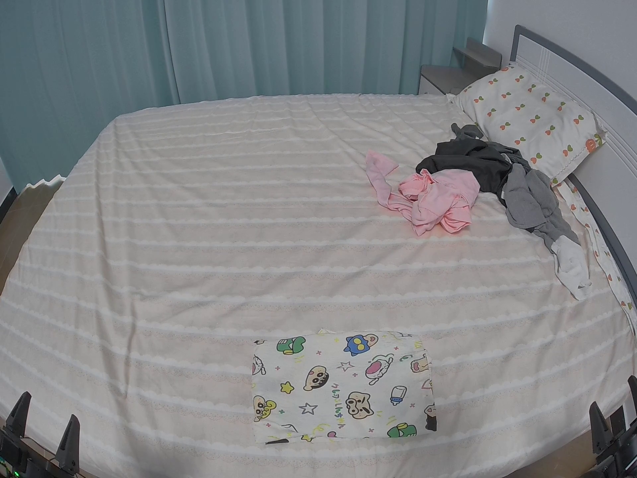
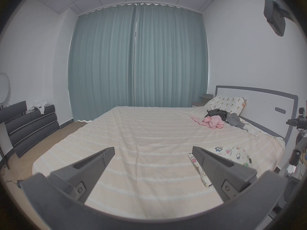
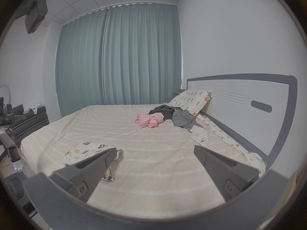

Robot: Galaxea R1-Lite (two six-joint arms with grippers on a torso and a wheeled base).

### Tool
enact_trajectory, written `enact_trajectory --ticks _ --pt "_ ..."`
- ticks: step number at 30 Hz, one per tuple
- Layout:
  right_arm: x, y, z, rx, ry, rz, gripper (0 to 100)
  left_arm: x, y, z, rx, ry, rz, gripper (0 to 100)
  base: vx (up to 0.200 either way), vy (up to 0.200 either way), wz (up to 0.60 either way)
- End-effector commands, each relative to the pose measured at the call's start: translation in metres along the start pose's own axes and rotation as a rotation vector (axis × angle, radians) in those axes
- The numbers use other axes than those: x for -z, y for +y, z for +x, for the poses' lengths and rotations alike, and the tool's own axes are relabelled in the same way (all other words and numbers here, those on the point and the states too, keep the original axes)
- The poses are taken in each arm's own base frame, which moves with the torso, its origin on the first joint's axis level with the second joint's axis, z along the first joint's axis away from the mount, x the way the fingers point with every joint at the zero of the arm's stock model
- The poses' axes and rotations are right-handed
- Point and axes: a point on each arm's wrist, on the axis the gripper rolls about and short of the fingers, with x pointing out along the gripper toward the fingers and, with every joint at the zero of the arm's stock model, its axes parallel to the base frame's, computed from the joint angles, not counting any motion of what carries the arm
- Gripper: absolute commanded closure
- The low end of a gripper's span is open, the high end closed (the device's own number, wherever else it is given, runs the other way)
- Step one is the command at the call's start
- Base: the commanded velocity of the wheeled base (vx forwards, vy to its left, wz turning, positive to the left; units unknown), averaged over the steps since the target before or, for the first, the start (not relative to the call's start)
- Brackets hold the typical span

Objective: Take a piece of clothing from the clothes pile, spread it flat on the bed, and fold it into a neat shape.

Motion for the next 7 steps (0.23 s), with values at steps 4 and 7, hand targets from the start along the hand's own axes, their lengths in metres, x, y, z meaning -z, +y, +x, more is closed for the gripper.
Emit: enact_trajectory --ticks 4,7 --pt "0.0023 0.0001 -0.0002 -0.003 -0.002 -0.001 0 0.0034 -0.0001 0.0012 0.005 0.017 0.016 0 0.000 0.000 0.00" --pt "0.0023 0.0001 -0.0002 -0.003 -0.002 -0.001 0 0.0032 -0.0001 0.0012 0.005 0.015 0.016 0 0.000 0.000 0.00"
